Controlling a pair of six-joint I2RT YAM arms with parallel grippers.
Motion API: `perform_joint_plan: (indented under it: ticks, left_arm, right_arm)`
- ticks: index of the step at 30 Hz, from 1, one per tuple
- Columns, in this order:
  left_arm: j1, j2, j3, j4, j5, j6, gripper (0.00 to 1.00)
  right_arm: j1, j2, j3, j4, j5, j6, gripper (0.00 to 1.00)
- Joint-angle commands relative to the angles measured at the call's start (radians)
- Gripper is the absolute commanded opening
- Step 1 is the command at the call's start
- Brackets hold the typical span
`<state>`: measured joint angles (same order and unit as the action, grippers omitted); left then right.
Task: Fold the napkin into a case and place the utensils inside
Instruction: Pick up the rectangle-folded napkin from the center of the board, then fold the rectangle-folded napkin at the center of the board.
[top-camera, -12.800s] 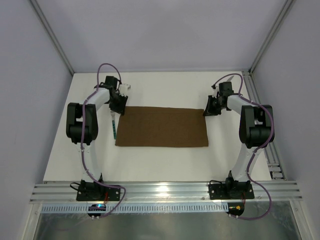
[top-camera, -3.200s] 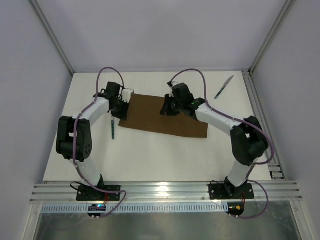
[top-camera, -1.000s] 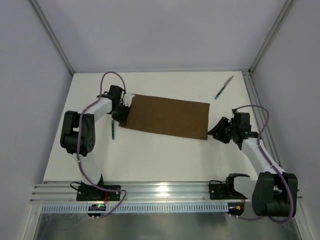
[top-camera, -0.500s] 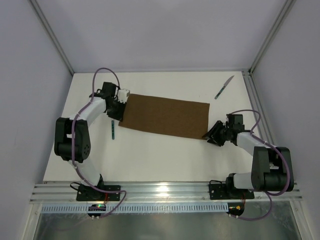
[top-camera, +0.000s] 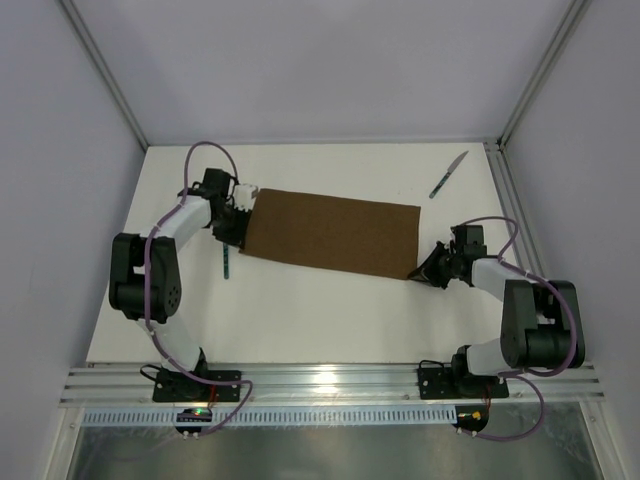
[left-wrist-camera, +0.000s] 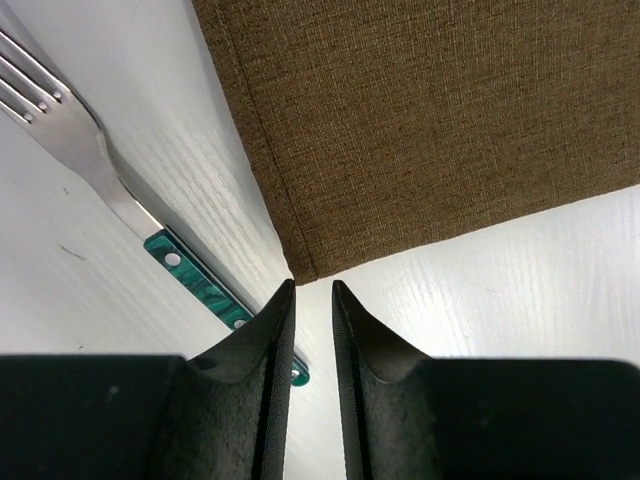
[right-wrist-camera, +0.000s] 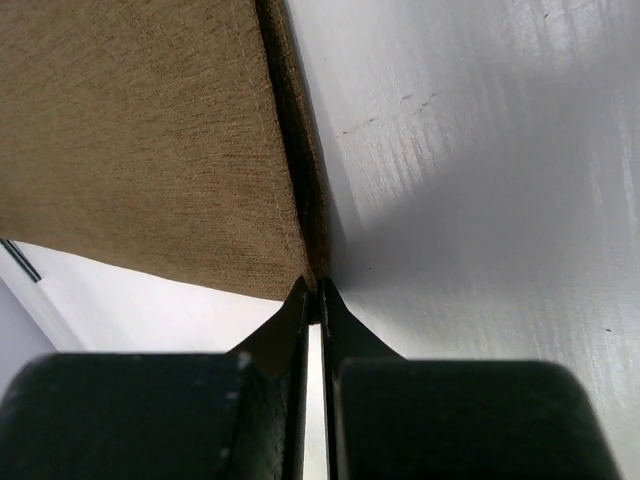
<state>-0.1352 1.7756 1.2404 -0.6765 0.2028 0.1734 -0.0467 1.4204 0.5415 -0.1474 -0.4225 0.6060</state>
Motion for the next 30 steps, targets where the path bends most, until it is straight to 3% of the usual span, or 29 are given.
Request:
perform_joint_plan:
  ticks: [1,11,17,21,24,30]
  left_arm:
    - [0.005,-0.039,0.034,-0.047,0.05,0.009,0.23]
    - [-0.01,-0.021,0.001,-0.052,0.158,-0.055,0.24]
    - [-0.041,-0.002,-0.024,0.003,0.141,-0.092,0.27]
    - [-0.047,0.048,-0.024,0.003,0.144,-0.104,0.27]
    - [-0.049,0.065,-0.035,0.003,0.142,-0.104,0.27]
    - [-0.049,0.062,-0.039,-0.001,0.139,-0.098,0.26]
  right_arm:
    - [-0.002,-0.029,0.054,-0.078,0.044,-0.054,0.04]
    - [-0.084,-0.189,0.135,-0.33,0.143,-0.207,0.04]
    - [-0.071,-0.072,0.325,-0.451,0.184,-0.299,0.04]
    - [0.046,0.018,0.474,-0.48,0.316,-0.301,0.04]
    - [0.217,0.135,0.625,-0.503,0.375,-0.278,0.04]
    - [0.508,0.461,0.957,-0.506,0.354,-0.247,0.04]
